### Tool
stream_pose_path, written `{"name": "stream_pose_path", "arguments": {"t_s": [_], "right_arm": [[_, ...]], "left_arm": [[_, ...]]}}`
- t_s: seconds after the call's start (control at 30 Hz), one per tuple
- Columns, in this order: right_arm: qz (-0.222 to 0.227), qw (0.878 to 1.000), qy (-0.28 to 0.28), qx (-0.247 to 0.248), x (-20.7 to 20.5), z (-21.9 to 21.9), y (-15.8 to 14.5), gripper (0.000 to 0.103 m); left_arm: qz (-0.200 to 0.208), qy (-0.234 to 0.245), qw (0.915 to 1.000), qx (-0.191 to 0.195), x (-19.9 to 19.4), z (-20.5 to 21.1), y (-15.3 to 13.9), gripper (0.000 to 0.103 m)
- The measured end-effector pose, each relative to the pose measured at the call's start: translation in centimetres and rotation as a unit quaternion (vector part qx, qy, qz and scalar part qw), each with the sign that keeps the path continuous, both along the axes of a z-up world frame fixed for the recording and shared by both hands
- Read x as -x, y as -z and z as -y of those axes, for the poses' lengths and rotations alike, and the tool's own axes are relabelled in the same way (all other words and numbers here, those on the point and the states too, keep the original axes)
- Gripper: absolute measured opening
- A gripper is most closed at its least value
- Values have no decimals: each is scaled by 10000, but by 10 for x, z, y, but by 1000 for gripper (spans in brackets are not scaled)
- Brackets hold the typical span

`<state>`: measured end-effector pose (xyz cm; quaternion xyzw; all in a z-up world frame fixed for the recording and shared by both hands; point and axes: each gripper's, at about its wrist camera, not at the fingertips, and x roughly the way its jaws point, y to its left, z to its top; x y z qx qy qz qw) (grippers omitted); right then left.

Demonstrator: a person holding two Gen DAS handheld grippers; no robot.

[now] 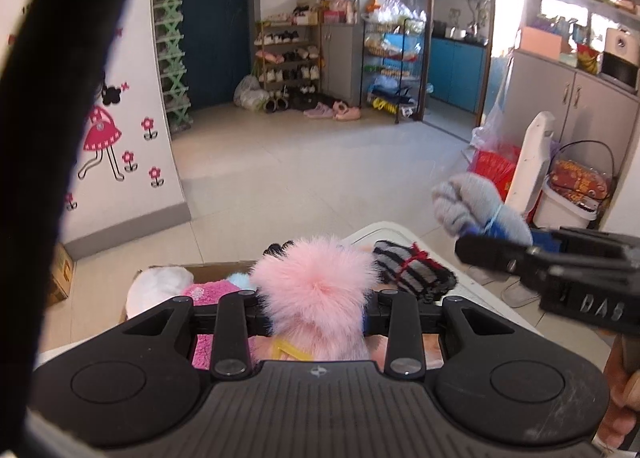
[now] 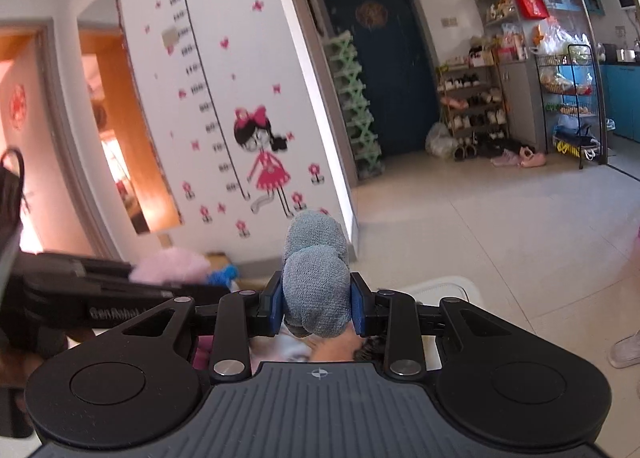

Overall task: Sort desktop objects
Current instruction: 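Lower both held items into the box and open both tools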

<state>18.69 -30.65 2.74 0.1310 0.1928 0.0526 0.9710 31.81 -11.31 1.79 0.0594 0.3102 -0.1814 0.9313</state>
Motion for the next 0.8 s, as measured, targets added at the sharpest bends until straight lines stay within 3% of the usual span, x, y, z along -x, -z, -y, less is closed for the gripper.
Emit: {"name": "stream_pose_path", "arguments": {"t_s": [0.27, 0.8], "right_arm": [[-298, 9993, -27, 244, -19, -12, 20, 39], [-538, 9969, -50, 574, -37, -36, 38, 44]], "left_arm": [[-297, -42, 9994, 191, -7, 2, 6, 31], [-410, -129, 9989, 173, -22, 2, 4, 33]]}}
